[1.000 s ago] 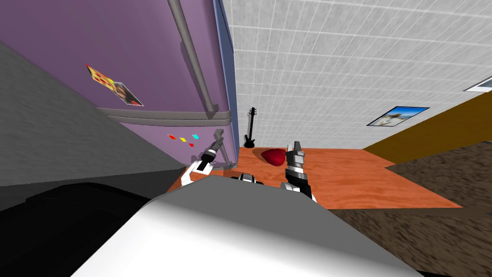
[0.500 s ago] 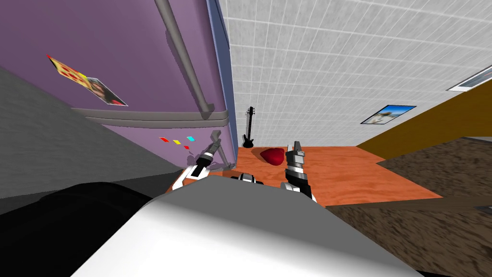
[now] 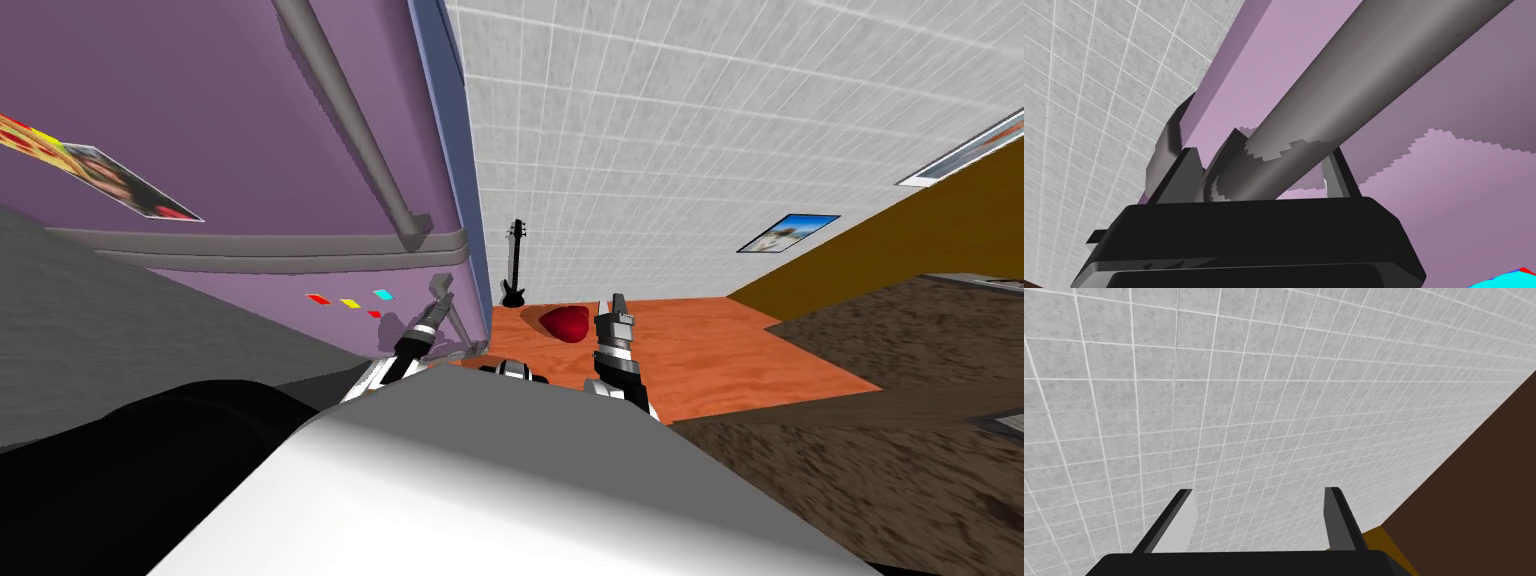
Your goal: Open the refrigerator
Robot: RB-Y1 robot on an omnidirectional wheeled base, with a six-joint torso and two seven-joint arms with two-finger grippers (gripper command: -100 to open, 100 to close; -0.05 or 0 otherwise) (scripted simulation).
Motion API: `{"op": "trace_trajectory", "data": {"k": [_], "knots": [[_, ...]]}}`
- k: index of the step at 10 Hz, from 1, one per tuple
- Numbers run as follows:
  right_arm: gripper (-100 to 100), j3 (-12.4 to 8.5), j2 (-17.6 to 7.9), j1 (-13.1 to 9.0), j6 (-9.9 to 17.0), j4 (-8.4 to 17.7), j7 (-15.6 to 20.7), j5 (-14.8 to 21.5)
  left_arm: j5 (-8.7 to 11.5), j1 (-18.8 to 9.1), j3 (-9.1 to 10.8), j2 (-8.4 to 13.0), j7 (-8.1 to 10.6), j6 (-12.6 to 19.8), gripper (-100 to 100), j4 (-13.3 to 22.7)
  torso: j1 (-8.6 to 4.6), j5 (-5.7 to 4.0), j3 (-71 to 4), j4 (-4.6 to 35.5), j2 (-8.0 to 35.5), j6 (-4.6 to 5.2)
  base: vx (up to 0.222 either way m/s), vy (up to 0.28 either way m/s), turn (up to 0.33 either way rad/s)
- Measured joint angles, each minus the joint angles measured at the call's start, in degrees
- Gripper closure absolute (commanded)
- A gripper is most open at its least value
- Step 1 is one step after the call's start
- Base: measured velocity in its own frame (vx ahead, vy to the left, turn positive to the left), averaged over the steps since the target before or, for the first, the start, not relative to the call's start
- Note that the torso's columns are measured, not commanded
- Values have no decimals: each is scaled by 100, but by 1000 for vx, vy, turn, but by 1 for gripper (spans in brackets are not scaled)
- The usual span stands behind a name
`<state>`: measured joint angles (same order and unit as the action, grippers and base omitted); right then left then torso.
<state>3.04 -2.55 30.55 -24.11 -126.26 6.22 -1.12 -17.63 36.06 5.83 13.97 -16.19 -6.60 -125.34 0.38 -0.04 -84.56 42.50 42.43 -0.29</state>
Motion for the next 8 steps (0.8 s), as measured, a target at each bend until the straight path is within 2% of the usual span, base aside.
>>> {"op": "trace_trajectory", "data": {"k": [2,3,4,7,8], "knots": [[0,0,0,0,0,0,0,0,-8,415,-4,-26,-17,-11,100,-331,9,1,21,12,36,-15,12,1,-4],[0,0,0,-1,0,0,0,0,-14,444,-18,-25,-25,-16,100,-344,1,6,20,6,27,3,-172,64,-24],[0,0,0,-4,0,0,0,0,-14,279,-91,49,-22,11,100,-265,5,21,40,-2,53,26,-220,71,-59],[0,0,0,-5,1,1,0,0,30,-21,-280,302,49,78,100,-96,16,21,20,3,18,0,-301,78,-31],[0,0,0,-5,1,1,0,0,36,-232,-370,402,63,145,100,15,12,22,11,-1,8,9,-304,-28,118]]}}
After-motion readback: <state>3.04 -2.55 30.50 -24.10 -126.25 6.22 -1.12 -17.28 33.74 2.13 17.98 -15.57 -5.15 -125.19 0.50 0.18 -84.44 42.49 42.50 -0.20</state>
